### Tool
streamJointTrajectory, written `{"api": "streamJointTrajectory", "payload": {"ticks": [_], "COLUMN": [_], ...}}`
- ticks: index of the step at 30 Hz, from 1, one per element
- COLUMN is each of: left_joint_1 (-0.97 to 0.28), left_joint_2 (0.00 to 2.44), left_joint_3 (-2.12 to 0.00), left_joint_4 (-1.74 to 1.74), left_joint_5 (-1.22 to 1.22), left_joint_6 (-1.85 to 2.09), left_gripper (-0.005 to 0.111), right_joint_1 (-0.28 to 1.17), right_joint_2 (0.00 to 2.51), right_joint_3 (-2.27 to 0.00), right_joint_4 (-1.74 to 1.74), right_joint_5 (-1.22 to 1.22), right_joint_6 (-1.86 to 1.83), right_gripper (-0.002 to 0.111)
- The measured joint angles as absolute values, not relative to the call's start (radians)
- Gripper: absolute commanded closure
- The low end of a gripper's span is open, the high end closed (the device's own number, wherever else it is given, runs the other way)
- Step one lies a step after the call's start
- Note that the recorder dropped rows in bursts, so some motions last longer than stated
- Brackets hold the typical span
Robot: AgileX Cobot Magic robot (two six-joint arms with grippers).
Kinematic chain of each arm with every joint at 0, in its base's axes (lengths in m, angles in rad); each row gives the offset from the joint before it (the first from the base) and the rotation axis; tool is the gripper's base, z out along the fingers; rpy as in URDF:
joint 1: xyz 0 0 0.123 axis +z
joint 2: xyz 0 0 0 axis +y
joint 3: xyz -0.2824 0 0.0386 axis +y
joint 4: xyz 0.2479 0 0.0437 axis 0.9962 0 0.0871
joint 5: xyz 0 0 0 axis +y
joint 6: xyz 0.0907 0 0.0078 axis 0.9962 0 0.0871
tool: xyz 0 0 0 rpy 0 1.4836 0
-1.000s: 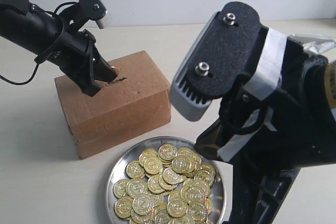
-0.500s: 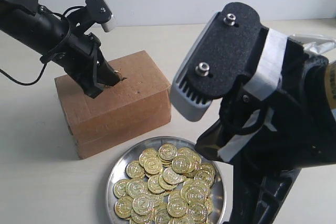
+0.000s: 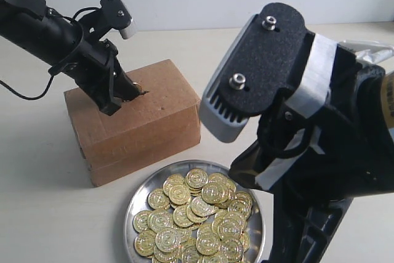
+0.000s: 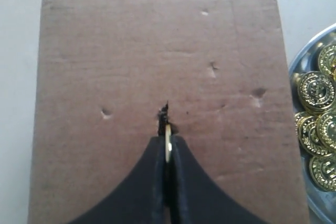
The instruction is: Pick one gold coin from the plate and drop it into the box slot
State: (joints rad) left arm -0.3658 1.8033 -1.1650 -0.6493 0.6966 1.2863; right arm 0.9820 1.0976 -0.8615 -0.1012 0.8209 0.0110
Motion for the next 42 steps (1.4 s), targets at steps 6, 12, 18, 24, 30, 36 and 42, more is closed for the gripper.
{"api": "streamJointTrajectory", "payload": {"ticks": [6, 12, 18, 24, 30, 36, 42], "left_joint_1": [-0.366, -0.366, -0.366, -0.366, -0.366, -0.366, -0.366], "left_joint_2": [1.816, 1.816, 1.816, 1.816, 1.788, 1.652, 1.474], "left_joint_3": [-1.173, -1.173, -1.175, -1.175, -1.175, -1.173, -1.173], "left_joint_4": [-0.653, -0.653, -0.653, -0.655, -0.648, -0.643, -0.622], "left_joint_5": [0.697, 0.697, 0.678, 0.678, 0.694, 0.7, 0.727], "left_joint_6": [1.286, 1.286, 1.286, 1.286, 1.284, 1.263, 1.211], "left_gripper": [0.107, 0.078, 0.069, 0.069, 0.069, 0.07, 0.107], "right_joint_1": [0.982, 0.982, 0.982, 0.982, 0.982, 0.982, 0.982], "right_joint_2": [1.098, 1.098, 1.098, 1.098, 1.098, 1.098, 1.098], "right_joint_3": [-0.861, -0.861, -0.861, -0.861, -0.861, -0.861, -0.861], "right_joint_4": [-0.101, -0.101, -0.101, -0.101, -0.101, -0.101, -0.103], "right_joint_5": [0.821, 0.821, 0.821, 0.821, 0.821, 0.81, 0.65], "right_joint_6": [0.011, 0.011, 0.011, 0.011, 0.011, 0.011, 0.011], "right_gripper": [0.108, 0.108, 0.108, 0.108, 0.108, 0.108, 0.108]}}
